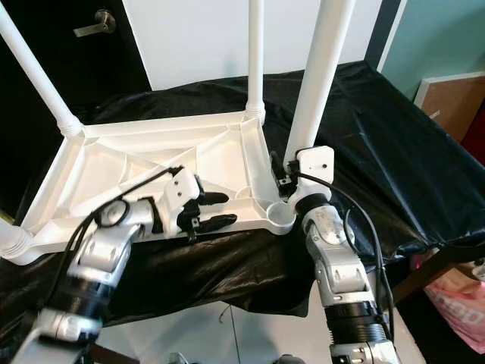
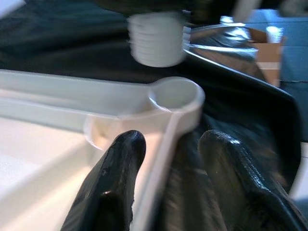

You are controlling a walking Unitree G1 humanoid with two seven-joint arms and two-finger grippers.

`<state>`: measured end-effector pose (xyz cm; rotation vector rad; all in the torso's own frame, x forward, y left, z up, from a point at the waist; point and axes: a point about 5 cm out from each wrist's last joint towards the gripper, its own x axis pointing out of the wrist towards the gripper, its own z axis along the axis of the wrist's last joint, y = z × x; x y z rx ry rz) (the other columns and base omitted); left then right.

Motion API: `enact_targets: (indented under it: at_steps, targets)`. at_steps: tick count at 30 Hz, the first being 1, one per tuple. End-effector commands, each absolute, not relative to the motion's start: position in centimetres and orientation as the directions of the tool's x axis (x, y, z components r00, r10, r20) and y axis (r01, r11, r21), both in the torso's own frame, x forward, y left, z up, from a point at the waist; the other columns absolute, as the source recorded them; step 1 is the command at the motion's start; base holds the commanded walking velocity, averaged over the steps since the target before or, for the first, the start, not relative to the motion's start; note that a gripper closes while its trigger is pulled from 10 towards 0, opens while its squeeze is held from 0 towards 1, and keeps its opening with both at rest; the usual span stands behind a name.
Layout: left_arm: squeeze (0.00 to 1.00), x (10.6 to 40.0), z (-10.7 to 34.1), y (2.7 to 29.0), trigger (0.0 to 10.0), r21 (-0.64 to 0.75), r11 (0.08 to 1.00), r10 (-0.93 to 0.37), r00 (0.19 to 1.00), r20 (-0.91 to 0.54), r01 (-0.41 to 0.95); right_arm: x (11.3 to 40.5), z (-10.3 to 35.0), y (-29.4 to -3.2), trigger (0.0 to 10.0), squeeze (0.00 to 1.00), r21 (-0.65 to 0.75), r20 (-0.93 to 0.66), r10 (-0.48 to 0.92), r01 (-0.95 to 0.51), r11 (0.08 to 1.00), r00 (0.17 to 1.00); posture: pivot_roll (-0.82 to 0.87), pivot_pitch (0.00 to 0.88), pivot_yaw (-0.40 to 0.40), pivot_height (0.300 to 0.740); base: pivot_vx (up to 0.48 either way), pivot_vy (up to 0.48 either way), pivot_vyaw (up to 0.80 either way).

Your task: Building children table

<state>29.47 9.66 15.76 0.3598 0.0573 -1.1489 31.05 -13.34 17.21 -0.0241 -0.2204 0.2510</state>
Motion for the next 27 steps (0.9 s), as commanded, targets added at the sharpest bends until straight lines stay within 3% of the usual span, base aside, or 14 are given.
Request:
enact_targets:
  at_steps: [1,5,27]
  targets:
    - [0.0,30.8,16.5,11.3,10.0,0.298,0.727,-0.625,0.776,-0.088,0.619,31.1,16.7,-12.9,10.0,0.0,-0.031,0.213,0.277,-0.277,0.96,0.937,-0.11,0.027,-0.01,0.74,0.0,0.0,0.0]
    - [0.0,30.6,16.4,11.2,10.0,0.225,0.782,-0.583,0.81,-0.066,0.582,31.2,15.1,-13.0,10.0,0.0,-0.003,0.173,0.288,-0.292,0.956,0.942,-0.1,0.026,-0.011,0.74,0.0,0.0,0.0]
    - [0.0,28.6,16.0,10.4,10.0,0.18,0.776,-0.604,0.795,-0.067,0.605,30.4,13.1,-13.9,10.0,0.0,-0.033,0.133,0.286,-0.284,0.958,0.949,-0.1,0.035,-0.016,0.74,0.0,0.0,0.0]
